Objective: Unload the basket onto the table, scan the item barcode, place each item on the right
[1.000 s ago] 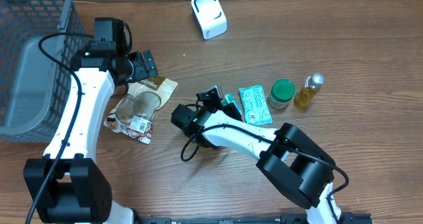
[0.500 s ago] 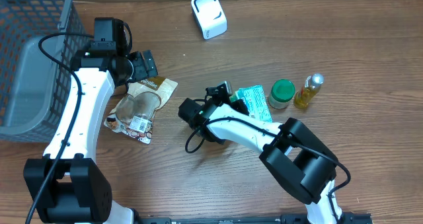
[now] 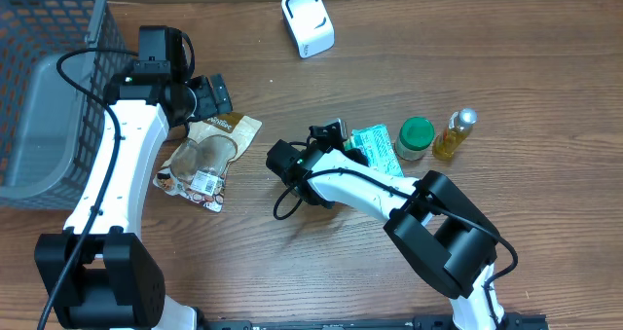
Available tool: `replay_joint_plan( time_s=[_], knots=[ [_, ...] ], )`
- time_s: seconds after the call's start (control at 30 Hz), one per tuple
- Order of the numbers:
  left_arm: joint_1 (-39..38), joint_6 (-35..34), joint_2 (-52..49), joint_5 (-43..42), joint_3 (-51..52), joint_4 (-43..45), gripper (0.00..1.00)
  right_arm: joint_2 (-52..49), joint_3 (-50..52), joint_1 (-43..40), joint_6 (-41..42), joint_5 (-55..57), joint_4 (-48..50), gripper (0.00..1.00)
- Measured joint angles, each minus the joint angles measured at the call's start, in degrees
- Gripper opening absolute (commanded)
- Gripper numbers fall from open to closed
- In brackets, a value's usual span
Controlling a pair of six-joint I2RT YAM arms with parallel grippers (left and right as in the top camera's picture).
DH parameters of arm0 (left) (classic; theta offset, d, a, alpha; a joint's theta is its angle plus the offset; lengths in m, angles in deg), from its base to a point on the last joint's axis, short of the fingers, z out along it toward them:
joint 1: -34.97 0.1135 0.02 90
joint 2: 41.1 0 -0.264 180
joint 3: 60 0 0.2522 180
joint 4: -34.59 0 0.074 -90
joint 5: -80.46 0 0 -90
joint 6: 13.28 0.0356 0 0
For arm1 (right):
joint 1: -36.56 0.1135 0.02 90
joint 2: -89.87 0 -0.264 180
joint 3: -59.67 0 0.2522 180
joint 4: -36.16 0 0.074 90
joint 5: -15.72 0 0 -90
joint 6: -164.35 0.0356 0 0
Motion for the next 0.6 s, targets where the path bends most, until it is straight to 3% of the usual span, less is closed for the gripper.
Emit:
replay_joint_plan(
  time_s=[0.5, 0.6],
  knots=[
    [0.0, 0.0, 0.0, 0.0, 0.0, 0.0, 1.00, 0.0, -5.0, 0.0, -0.1, -3.4, -1.7, 0.47],
    [0.0, 0.0, 0.0, 0.0, 0.0, 0.0, 1.00, 0.0, -7.0, 0.0, -0.1, -3.7, -2.6, 0.60]
  ],
)
